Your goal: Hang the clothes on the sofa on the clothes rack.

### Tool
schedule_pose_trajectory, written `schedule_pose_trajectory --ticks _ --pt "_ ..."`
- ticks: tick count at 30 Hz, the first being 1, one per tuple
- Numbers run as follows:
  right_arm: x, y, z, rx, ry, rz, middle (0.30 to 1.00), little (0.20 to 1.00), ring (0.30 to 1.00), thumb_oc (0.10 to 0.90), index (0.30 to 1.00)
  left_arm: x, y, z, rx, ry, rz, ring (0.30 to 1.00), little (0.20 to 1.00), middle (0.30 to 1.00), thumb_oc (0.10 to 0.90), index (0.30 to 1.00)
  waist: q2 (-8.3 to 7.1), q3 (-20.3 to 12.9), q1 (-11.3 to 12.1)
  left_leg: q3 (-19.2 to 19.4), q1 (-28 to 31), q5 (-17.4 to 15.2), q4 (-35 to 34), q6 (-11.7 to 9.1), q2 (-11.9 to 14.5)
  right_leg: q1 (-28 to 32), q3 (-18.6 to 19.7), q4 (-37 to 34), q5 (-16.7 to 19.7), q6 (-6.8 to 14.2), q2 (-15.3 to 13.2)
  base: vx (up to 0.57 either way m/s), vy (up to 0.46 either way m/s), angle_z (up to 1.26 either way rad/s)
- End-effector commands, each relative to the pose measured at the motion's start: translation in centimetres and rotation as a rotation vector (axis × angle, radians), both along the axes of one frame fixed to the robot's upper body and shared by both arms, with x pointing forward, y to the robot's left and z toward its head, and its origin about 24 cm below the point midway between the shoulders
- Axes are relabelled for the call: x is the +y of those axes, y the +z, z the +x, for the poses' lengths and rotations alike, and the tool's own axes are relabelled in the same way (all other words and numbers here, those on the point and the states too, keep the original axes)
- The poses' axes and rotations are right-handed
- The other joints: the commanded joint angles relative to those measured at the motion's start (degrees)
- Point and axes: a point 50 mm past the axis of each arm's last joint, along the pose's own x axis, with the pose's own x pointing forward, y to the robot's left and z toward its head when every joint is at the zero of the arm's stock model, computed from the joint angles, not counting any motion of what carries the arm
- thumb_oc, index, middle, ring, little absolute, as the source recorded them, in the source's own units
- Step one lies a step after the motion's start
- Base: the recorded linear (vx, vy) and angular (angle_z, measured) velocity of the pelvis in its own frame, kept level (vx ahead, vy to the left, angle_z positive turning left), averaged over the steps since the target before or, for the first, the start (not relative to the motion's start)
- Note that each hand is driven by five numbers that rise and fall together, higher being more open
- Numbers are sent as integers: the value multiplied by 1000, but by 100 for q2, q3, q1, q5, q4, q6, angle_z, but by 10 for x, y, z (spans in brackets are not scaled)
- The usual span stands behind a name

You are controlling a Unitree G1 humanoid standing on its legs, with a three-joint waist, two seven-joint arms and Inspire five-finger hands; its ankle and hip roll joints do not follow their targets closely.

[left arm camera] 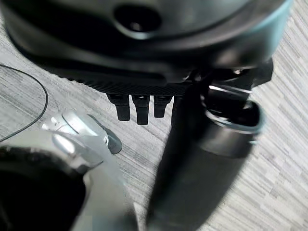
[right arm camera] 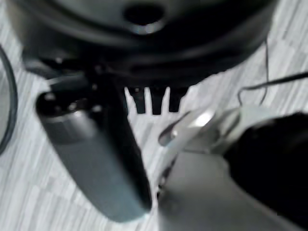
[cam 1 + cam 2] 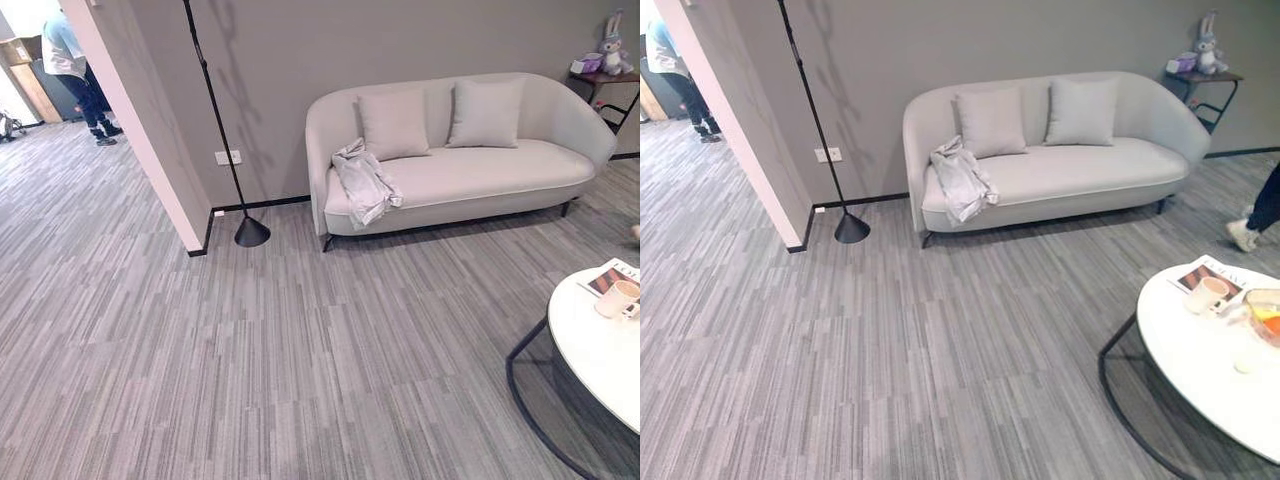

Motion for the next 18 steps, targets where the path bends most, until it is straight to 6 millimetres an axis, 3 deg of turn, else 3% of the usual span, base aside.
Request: schedule_pose_trajectory --ticks 1,7,12,18 --pt "1 1 24 -60 -9 -9 900 900 900 800 900 0 0 11 -18 24 10 900 900 900 800 900 -269 -73 -34 36 -127 378 -636 -80 -173 704 150 -1106 151 435 -111 0 0 0" --pt "2 1 34 -83 71 -10 900 900 900 800 900 -2 0 15 -30 -29 -2 900 900 900 800 900 -290 -94 -30 45 -104 355 -637 -77 -161 719 168 -1106 168 437 -116 0 0 0" --pt "-1 1 22 -37 111 -4 900 900 900 800 900 -4 0 9 -23 -34 -27 900 900 900 800 900 -296 -104 -59 74 -51 316 -649 -63 -157 739 195 -1106 173 445 -119 0 0 0" --pt "-7 2 14 -5 129 -18 900 900 900 800 900 -6 0 17 -49 -122 -18 900 900 900 800 900 -316 -61 -88 84 -34 290 -658 -45 -165 725 205 -1106 196 467 -132 0 0 0"
